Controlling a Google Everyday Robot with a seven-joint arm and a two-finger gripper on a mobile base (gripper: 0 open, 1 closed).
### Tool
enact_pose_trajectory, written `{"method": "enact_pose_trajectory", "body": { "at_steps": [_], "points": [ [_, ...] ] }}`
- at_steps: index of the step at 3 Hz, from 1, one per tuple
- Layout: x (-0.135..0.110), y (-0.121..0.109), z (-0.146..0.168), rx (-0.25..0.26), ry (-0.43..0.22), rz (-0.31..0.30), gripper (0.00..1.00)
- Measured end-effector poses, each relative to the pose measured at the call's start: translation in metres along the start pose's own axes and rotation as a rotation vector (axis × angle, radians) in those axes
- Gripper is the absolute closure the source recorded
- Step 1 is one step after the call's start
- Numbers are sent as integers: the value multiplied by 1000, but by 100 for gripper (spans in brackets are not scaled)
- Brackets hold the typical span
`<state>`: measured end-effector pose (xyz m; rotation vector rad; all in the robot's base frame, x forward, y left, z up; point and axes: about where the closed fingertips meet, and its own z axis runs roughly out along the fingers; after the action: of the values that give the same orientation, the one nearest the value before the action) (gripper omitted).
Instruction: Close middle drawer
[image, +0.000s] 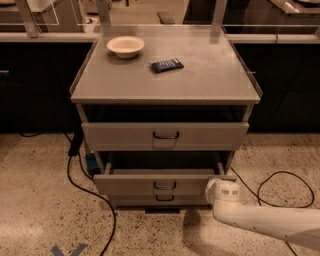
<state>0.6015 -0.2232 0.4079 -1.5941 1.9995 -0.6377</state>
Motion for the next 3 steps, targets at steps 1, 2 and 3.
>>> {"method": "enact_pose_trajectory", "body": {
  "at_steps": [1,2,3],
  "points": [
    [0,0,1,0,1,0,100],
    [-1,-12,10,2,6,-16,100],
    [-5,-53,45,-13,12,-69,100]
  ]
}}
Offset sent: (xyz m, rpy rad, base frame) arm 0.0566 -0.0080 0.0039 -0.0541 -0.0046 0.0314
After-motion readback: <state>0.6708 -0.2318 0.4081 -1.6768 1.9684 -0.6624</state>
